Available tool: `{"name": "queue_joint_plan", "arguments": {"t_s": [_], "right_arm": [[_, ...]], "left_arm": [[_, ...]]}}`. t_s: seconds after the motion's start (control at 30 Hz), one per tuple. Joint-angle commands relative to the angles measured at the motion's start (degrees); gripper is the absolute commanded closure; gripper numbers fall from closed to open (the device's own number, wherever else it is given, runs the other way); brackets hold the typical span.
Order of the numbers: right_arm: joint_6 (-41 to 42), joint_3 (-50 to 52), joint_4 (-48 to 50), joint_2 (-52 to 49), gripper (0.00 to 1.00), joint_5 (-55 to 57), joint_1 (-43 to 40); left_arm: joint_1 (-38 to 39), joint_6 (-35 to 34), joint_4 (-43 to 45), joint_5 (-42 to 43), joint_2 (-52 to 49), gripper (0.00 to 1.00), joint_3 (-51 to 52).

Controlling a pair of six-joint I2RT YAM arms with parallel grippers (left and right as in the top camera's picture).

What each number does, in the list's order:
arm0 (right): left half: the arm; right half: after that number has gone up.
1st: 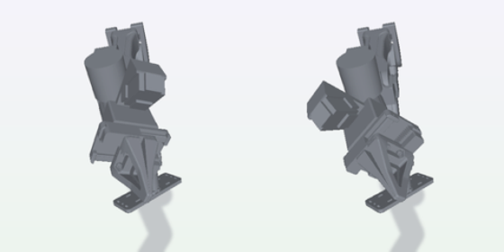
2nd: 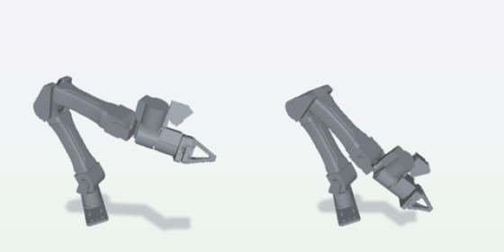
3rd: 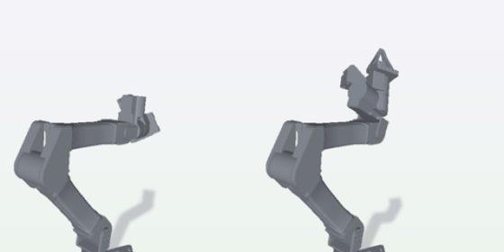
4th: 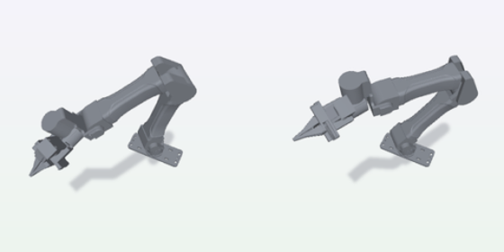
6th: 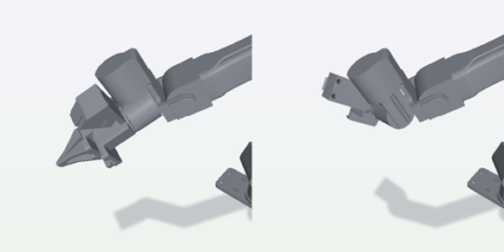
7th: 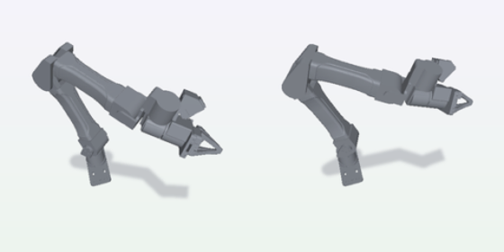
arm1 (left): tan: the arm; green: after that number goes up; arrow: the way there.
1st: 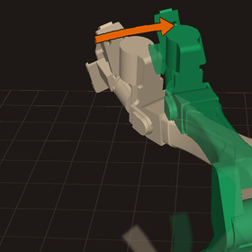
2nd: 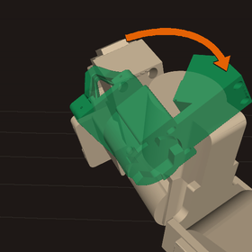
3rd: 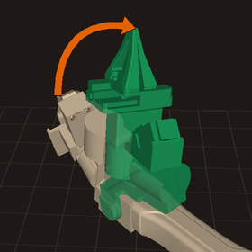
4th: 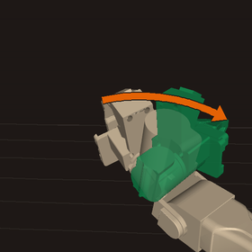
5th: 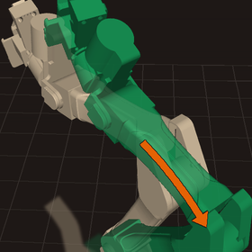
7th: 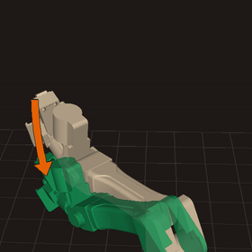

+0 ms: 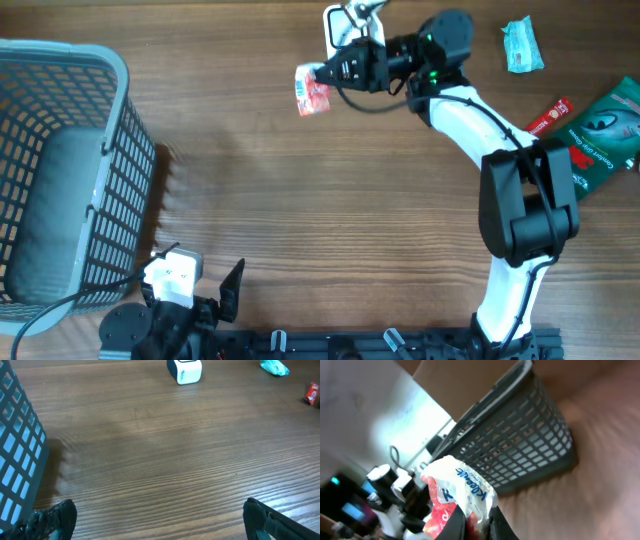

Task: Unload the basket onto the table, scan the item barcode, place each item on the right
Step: 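Lift the Kleenex pack and hold it under the scanner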

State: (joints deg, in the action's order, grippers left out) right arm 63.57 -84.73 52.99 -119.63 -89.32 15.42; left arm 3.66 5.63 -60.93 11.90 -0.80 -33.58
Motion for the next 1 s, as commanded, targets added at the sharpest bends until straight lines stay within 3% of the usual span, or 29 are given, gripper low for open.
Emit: {"name": "queue_joint_plan", "arguments": {"t_s": [0.0,0.1,0.27,0.37,0.43,0.5,0.7,0.83,0.97], "right_arm": [[-1.4,-1.8,-8.9,0.0,0.95,4.7,0.8],[-15.8,-1.8,-26.8,0.0,0.95,16.3,3.7],[-51.7,-7.0,-72.7,0.0,0.95,56.6,10.2],[-62.2,-12.5,-84.4,0.0,0.95,74.7,10.4],[-70.2,-14.8,-84.9,0.0,0.95,87.6,10.4],[-81.5,-15.1,-78.6,-0.2,0.95,99.0,10.4],[-106.2,-15.1,-58.0,-6.7,0.95,113.9,10.4],[-117.0,-15.1,-49.0,-12.4,0.96,118.3,10.7],[-117.2,-15.1,-43.6,-15.7,0.96,120.2,12.0]], "left_arm": [[0.0,-0.5,0.1,0.7,0.3,0.00,0.0],[0.0,-0.5,0.1,0.7,0.3,0.00,0.0],[0.0,-0.5,0.1,0.7,0.3,0.00,0.0],[0.0,-0.5,0.1,0.7,0.3,0.00,0.0],[0.0,-0.5,0.1,0.7,0.3,0.00,0.0],[0.0,-0.5,0.1,0.7,0.3,0.00,0.0],[0.0,-0.5,0.1,0.7,0.3,0.00,0.0],[0.0,-0.5,0.1,0.7,0.3,0.00,0.0],[0.0,-0.5,0.1,0.7,0.3,0.00,0.0]]}}
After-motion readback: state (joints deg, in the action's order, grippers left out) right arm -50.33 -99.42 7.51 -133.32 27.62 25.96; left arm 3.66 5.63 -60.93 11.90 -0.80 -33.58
